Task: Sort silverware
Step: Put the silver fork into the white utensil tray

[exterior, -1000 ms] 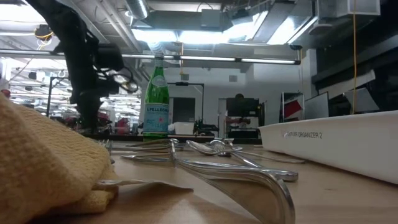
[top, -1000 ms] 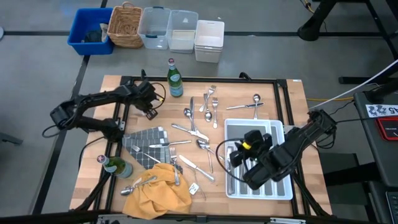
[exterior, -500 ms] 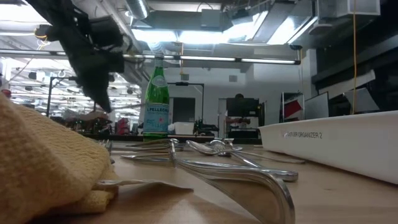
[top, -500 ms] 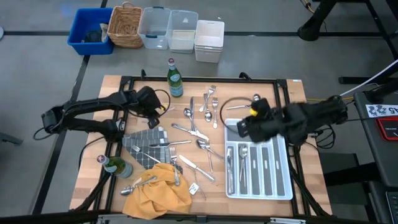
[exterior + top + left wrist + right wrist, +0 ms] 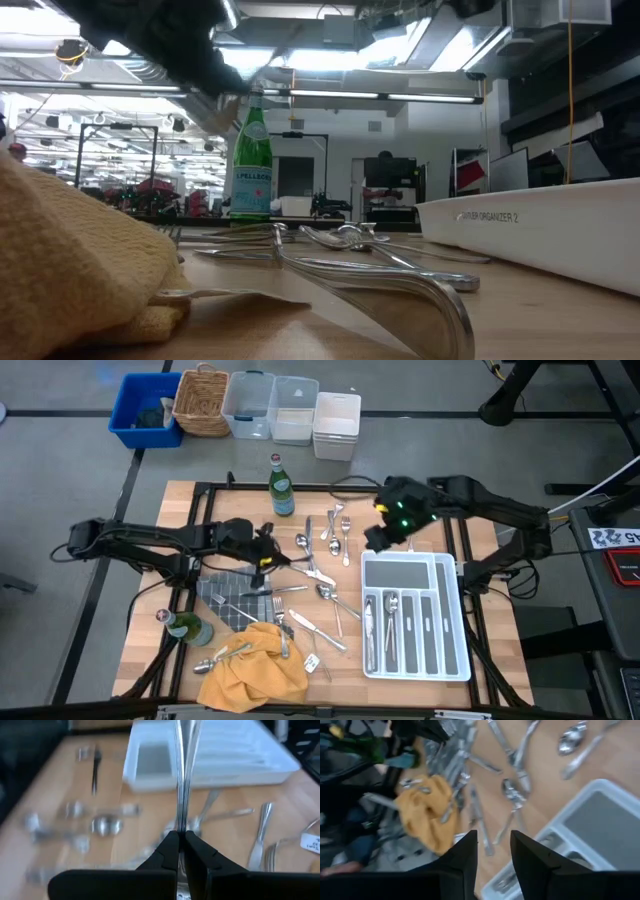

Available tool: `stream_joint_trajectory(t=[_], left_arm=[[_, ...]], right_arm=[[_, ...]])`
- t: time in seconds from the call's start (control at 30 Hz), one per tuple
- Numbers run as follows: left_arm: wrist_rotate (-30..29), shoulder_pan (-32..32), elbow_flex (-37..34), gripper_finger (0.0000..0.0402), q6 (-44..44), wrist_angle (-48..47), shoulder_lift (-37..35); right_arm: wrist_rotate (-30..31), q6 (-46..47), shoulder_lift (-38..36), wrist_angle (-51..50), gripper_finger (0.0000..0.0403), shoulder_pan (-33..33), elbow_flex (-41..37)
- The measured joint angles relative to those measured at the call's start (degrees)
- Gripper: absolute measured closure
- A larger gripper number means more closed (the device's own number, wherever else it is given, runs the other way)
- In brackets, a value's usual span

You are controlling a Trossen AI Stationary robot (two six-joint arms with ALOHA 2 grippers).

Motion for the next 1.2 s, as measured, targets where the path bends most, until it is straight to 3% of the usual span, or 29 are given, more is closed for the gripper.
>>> stream_joint_trajectory(t=[0.17, 0.43, 0.7, 0.83, 1.2], left_arm=[[-5.28, -4.66, 0.01, 0.0397, 6.06, 5.85, 0.0], [-13.52, -8.35, 0.03, 0.0396, 10.81, 6.47, 0.07], [-16.31, -9.8, 0.03, 0.0396, 15.05, 5.78, 0.53], [-16.33, -10.09, 0.05, 0.0396, 16.87, 4.31, 0.92], [-16.42, -12.46, 0.03, 0.0396, 21.11, 1.95, 1.01]], right_arm=[[-11.16, -2.21, 4.56, 5.6, 0.0285, -4.53, 0.0], [-28.73, -2.6, 15.13, 19.63, 0.0285, -5.32, 0.0], [-38.8, 0.28, 24.13, 26.06, 0.0285, -5.3, -0.04], [-41.96, 1.36, 26.33, 29.88, 0.0285, -5.3, -0.04], [-41.98, 3.27, 27.21, 34.99, 0.0285, -5.32, -0.04]])
